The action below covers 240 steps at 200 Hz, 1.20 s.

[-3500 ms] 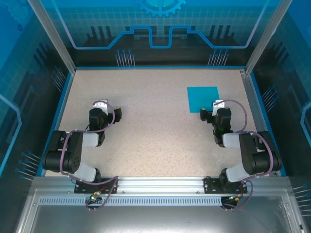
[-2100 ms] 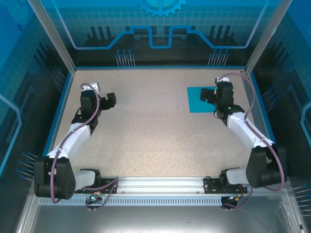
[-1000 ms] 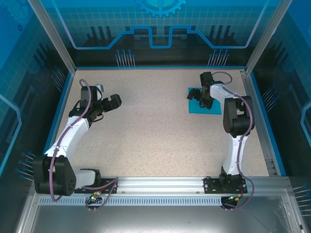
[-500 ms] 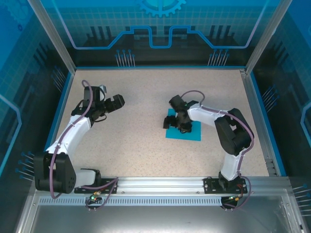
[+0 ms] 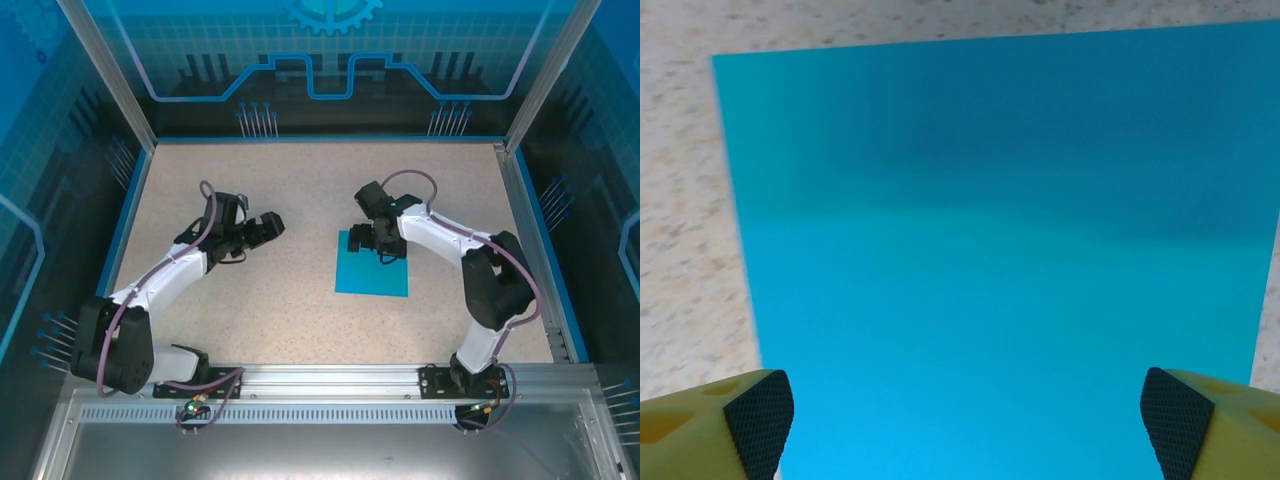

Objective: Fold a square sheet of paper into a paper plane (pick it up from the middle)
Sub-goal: Move the square sheet of paper to the center of the table.

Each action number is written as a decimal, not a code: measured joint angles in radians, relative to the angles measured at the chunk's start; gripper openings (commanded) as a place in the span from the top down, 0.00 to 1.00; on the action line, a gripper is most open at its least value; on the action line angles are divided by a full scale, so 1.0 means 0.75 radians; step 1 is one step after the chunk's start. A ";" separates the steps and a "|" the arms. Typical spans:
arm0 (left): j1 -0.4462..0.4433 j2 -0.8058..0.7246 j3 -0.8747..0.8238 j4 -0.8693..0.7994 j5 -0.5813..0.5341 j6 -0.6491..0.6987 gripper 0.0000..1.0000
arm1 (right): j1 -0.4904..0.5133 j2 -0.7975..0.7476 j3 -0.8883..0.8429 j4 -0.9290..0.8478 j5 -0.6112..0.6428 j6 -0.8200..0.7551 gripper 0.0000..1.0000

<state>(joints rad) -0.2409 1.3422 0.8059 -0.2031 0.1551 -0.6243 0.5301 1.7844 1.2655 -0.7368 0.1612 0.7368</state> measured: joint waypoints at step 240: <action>-0.077 0.213 -0.006 0.108 -0.011 -0.148 0.02 | 0.269 0.047 0.041 -0.181 -0.007 0.061 0.01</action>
<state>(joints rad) -0.2985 1.5017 0.8017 -0.1219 0.1471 -0.7349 0.7319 1.8194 1.2964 -0.8722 0.1562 0.7826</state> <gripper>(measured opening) 0.986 0.992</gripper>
